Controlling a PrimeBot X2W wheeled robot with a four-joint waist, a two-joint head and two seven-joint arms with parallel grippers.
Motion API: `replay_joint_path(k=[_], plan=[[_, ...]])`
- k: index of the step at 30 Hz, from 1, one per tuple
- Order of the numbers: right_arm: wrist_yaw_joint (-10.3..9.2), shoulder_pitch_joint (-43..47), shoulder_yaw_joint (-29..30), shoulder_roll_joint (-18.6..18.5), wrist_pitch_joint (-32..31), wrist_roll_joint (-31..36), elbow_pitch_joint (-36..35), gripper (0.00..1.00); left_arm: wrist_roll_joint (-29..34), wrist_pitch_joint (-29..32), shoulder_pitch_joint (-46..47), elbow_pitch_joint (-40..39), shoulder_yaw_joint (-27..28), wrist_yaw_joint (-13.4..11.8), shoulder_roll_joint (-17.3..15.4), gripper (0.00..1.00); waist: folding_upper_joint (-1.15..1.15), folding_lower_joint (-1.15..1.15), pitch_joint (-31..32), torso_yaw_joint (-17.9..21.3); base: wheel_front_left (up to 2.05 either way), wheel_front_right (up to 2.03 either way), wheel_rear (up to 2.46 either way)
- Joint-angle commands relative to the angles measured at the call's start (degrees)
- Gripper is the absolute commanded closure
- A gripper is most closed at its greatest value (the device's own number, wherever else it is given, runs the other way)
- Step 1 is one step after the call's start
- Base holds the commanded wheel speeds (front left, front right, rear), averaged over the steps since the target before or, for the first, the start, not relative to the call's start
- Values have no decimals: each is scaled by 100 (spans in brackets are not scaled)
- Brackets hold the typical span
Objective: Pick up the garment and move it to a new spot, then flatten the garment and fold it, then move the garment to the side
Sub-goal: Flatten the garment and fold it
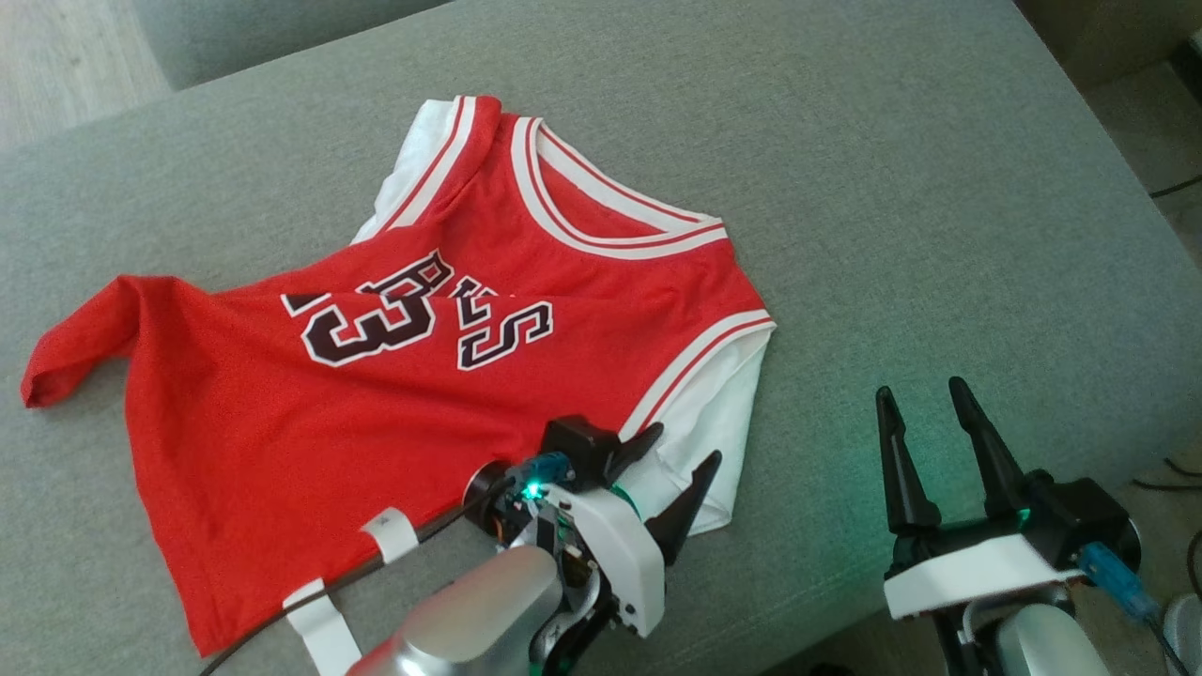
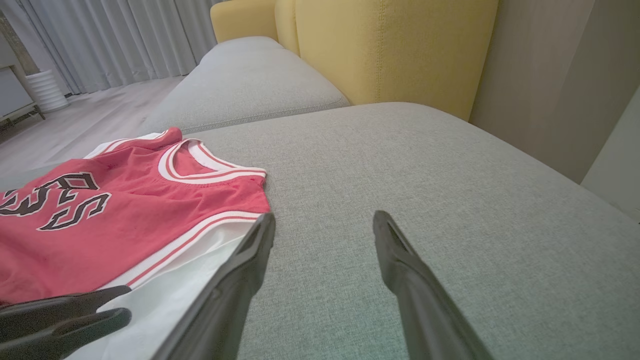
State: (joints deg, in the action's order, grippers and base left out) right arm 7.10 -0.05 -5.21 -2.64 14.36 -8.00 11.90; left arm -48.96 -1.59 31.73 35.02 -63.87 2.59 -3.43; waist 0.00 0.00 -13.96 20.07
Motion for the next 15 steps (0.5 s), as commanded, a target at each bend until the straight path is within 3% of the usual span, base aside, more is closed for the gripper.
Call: replay_joint_path(k=[1, 2, 5, 6, 7, 12, 13, 14, 15], plan=[[39, -152, -135, -23, 63, -22, -137, 0, -51, -28, 153, -96, 42, 46, 53, 0, 0, 0, 0, 9, 0, 0, 0], [39, -152, -137, -23, 63, -24, -134, 0, -58, -21, 154, -92, 15, 39, 53, 0, 0, 0, 0, 17, 0, 0, 0], [39, -154, -146, -23, 63, -35, -134, 0, -62, -24, 168, -57, -65, 15, 54, 20, 0, 0, -3, 34, 0, 0, 0], [39, -156, -148, -23, 63, -38, -137, 0, -77, -29, 171, -53, -82, 10, 54, 35, 0, 0, -9, 36, 0, 0, 0], [39, -157, -148, -23, 63, -40, -139, 0, -91, -34, 176, -49, -99, 6, 54, 42, 0, 0, -14, 37, 0, 0, 0], [39, -164, -140, -23, 63, -43, -143, 0, -149, -75, 226, -24, -173, -15, 55, 70, 0, 0, -42, 30, 0, 0, 0], [39, -166, -140, -23, 63, -45, -142, 0, -164, -82, 236, -22, -187, -15, 55, 88, 0, 0, -45, 28, 0, 0, 0], [39, -168, -142, -23, 63, -49, -140, 0, -168, -83, 253, -19, -212, -8, 55, 100, 0, 0, -47, 26, 0, 0, 0], [39, -171, -144, -23, 63, -53, -139, 0, -158, -85, 278, -23, -245, 3, 55, 100, 0, 0, -48, 25, 0, 0, 0]])
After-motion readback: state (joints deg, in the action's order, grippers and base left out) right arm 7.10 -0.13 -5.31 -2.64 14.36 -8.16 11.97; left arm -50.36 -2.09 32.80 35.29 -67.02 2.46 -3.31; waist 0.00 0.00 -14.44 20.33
